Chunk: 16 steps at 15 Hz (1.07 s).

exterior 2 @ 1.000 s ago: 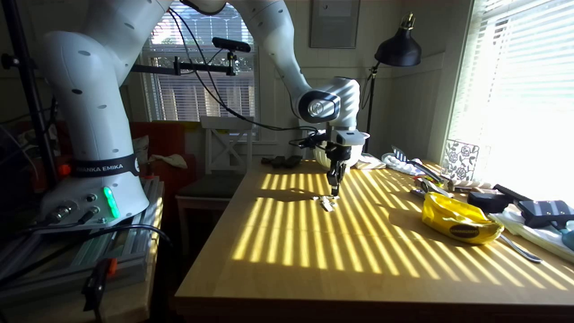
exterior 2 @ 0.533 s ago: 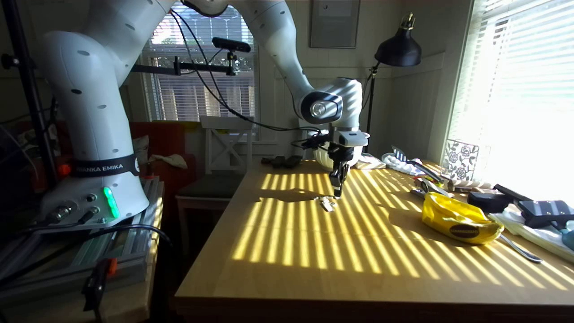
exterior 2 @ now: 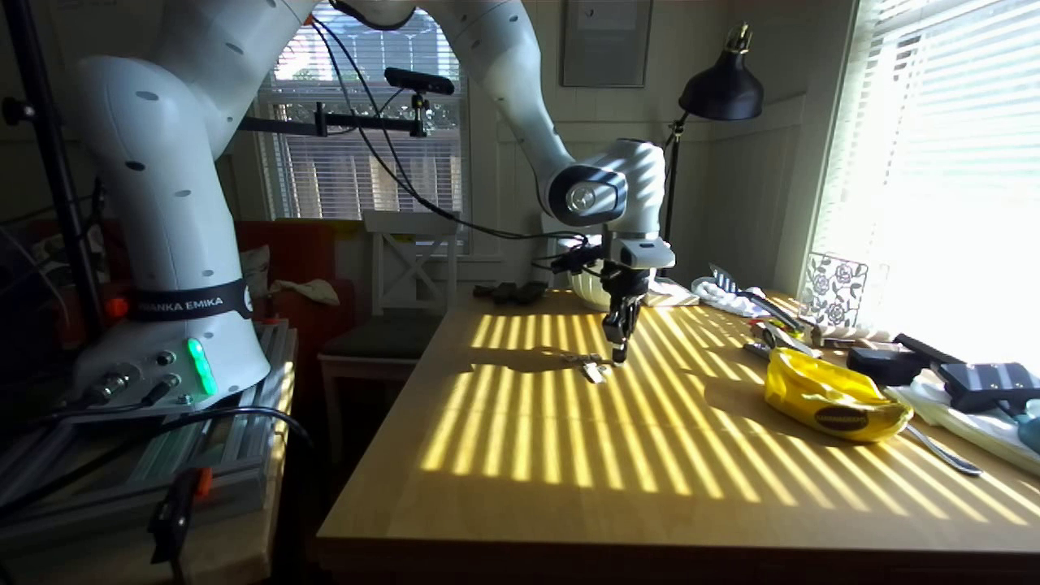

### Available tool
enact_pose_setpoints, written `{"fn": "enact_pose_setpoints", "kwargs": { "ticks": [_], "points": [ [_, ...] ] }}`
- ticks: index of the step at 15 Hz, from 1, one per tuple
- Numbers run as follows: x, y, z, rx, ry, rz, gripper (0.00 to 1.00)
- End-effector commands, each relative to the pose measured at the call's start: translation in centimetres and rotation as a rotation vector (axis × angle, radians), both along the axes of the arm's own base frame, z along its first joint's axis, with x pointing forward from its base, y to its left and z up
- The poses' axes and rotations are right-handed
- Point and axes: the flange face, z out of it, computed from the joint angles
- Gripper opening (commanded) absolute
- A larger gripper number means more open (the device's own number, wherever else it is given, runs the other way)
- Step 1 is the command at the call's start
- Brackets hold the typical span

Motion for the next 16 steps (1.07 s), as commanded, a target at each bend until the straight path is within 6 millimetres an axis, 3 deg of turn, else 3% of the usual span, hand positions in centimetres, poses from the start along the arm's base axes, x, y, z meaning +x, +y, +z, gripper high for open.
{"fn": "enact_pose_setpoints", "kwargs": {
  "ticks": [1,10,16],
  "points": [
    [-0.7,-1.3,-0.6,0.008,0.003,-0.045,0.0],
    [-1.1,0.7,2.7,0.041,-0.024,-0.021,0.0],
    [-2.2,1.8,1.7,0.02,0.081,0.012,0.0]
  ]
}}
